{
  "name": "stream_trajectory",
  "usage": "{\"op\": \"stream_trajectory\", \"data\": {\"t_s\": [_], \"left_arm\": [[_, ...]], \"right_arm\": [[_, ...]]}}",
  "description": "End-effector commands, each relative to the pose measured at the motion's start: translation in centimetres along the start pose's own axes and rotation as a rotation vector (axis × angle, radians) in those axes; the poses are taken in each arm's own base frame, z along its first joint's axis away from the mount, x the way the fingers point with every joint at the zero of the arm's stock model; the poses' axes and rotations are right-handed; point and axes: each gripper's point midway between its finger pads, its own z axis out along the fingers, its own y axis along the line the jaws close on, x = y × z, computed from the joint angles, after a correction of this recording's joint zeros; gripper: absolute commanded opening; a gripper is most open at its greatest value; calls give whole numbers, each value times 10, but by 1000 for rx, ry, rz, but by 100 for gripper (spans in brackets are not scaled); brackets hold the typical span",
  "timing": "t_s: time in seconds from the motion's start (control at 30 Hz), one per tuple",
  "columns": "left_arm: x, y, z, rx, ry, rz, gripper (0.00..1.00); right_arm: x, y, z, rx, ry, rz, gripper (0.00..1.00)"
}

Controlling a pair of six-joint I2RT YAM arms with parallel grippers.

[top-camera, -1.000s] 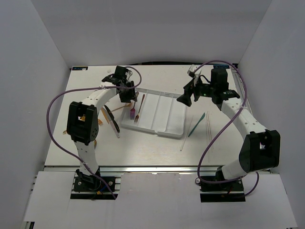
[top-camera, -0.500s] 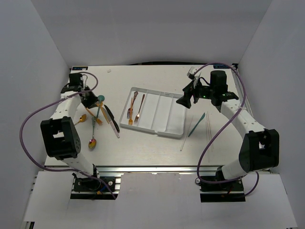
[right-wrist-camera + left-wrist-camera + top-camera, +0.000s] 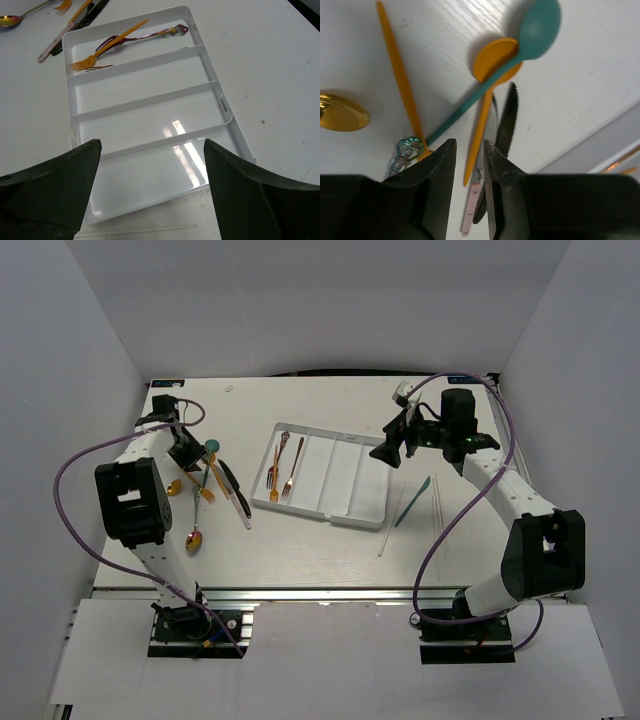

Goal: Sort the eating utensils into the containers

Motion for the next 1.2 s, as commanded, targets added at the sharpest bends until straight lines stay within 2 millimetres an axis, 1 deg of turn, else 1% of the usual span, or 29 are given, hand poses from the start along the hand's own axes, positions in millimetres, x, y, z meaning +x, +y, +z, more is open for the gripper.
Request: {"op": "stream_trajectory", "data": {"t_s": [0.0, 0.1, 0.13, 0.23, 0.37, 0.43, 0.57, 0.6, 0.73, 0.9, 0.93, 1.0, 1.03, 1.07, 1.17], "left_arm": [[-20, 8, -14, -71, -82, -20, 40], [-21, 15, -10, -102, -81, -20, 44], [-20, 21, -5, -115, -69, -28, 44], [-22, 28, -1, -141, -66, -44, 44], [-22, 37, 11, -175, -48, -64, 44], [-24, 39, 13, -181, -48, -68, 44], [-24, 38, 23, -182, -27, -66, 44], [-22, 39, 27, -185, -17, -74, 44], [-17, 42, 33, -199, 1, -78, 44], [-8, 49, 37, -218, 22, -76, 42], [-7, 49, 38, -217, 26, -78, 41], [-2, 49, 40, -212, 40, -84, 36], [-1, 49, 40, -211, 43, -89, 32], [-1, 48, 40, -208, 42, -91, 26], [-3, 45, 38, -193, 37, -92, 17]], "right_arm": [[-6, -4, -3, 7, -26, -30, 89], [-5, -4, -3, 7, -24, -27, 89], [-5, -4, -3, 5, -26, -25, 89], [-6, -6, -2, 5, -26, -24, 89], [-5, -5, -2, 3, -25, -20, 89], [-4, -4, -2, 3, -21, -17, 89], [-3, -3, -3, 4, -19, -17, 89], [-2, -2, -3, 4, -18, -16, 89], [-4, -4, -5, 7, -20, -19, 89], [-6, -6, -6, 13, -21, -18, 89], [-7, -7, -6, 14, -22, -19, 89], [-6, -9, -6, 17, -21, -17, 89], [-7, -9, -6, 19, -22, -17, 89], [-8, -9, -6, 17, -22, -17, 89], [-8, -10, -7, 19, -22, -18, 89]]}}
